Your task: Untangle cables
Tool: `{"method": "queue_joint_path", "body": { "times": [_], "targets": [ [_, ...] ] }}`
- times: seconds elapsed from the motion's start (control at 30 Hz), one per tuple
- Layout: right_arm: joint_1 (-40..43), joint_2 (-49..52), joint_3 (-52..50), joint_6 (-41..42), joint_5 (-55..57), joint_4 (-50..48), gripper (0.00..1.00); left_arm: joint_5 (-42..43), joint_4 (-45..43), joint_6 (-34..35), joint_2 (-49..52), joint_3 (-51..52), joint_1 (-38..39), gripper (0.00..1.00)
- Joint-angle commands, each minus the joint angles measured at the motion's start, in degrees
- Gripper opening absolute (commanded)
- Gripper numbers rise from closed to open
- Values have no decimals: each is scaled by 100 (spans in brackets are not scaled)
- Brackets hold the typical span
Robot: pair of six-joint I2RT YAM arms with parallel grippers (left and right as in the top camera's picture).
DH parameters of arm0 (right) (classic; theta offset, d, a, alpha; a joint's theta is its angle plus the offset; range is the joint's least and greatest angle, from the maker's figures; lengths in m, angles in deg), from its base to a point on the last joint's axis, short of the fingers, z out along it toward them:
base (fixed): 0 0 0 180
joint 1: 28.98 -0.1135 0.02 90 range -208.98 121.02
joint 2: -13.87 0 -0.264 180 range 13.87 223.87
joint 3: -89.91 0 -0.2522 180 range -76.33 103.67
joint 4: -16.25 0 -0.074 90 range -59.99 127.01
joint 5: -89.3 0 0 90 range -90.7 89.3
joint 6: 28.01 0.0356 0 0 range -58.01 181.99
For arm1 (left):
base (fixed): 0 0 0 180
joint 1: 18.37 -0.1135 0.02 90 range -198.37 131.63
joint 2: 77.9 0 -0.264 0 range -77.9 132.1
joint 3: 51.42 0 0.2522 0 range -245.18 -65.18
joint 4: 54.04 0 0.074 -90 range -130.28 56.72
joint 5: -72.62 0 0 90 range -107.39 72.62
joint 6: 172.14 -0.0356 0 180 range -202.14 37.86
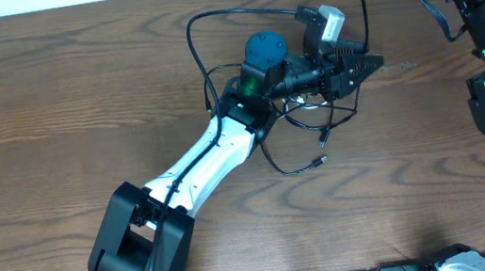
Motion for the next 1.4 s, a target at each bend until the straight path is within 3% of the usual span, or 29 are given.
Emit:
{"method": "queue_joint_path", "body": {
  "times": [0.0, 0.2, 0.4, 0.53, 0.67, 0.8, 0.97, 1.13, 1.37],
  "targets": [
    [39, -17, 35, 63, -35, 7, 1, 37, -24, -48, -52, -44, -17, 36],
    [46, -17, 35, 61, 13, 2, 1, 35, -24, -48, -52, -44, -17, 8],
    [140, -26, 35, -501, 719, 289, 4, 35, -2, 70, -52, -44, -177, 8],
    [415, -24, 35, -496, 1563, 911, 21, 55, -72, 544, -66, -44, -514, 7],
    [741, -7, 35, -494, 1856, 1768, 41, 269, -684, 1207, -87, -52, -815, 7],
    [992, 37, 35, -494, 1856, 2586, 82, 332, -1696, 2087, -195, -76, -997, 8],
    [1110, 149, 33, -501, 1827, 3827, 97, 122, -2736, 2894, -468, -96, -1115, 7],
    [1088, 546, 33, -503, 927, 4787, 99, -431, -2822, 2977, -935, -140, -1211, 8],
    [1078, 1528, 33, -1537, -1071, 4953, 99, -901, -2732, 2396, -1480, -146, -1316, 7]
  ]
}}
